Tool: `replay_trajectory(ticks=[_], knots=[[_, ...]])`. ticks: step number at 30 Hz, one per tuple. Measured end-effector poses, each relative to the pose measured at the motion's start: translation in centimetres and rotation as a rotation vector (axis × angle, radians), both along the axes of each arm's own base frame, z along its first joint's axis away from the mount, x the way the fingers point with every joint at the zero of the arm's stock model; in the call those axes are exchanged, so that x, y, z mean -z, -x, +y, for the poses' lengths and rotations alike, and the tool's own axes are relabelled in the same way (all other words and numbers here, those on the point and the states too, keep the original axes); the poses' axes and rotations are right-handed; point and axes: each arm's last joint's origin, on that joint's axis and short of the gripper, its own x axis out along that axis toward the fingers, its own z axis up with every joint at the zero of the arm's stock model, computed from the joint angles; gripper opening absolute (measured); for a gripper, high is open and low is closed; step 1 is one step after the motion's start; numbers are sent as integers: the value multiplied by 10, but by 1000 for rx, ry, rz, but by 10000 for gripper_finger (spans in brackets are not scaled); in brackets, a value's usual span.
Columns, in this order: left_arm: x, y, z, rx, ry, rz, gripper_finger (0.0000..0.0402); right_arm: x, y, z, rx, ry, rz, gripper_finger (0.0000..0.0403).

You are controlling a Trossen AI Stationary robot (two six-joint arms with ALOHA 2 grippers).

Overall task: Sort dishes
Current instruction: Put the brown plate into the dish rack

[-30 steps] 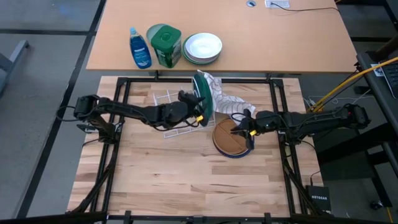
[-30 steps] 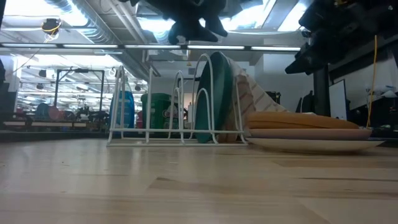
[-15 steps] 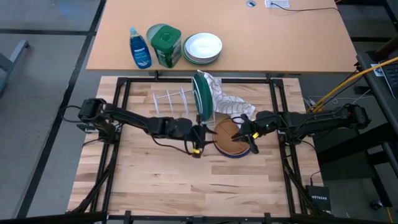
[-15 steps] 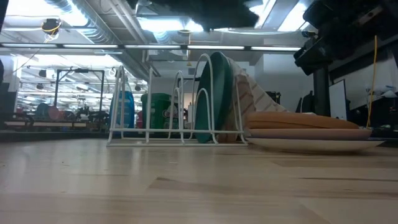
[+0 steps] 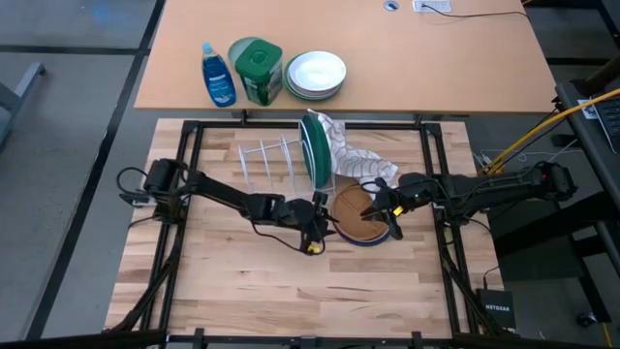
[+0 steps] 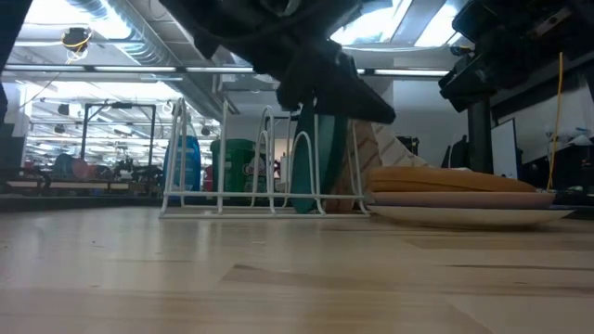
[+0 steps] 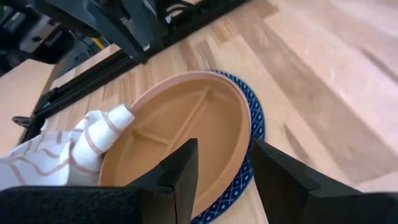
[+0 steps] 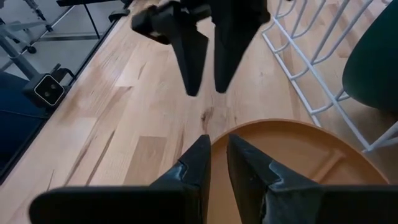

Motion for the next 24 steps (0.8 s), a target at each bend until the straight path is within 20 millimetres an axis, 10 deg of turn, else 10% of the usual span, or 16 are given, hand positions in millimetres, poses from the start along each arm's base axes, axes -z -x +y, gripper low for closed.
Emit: replay_trajectory(ticks=[12,24], knots=[[38,-8,5,48,-118,89,139,0,0,0,10,-19,4,58],[34,-12,17,80,-200,40,139,0,0,0,22,-40,9,58]])
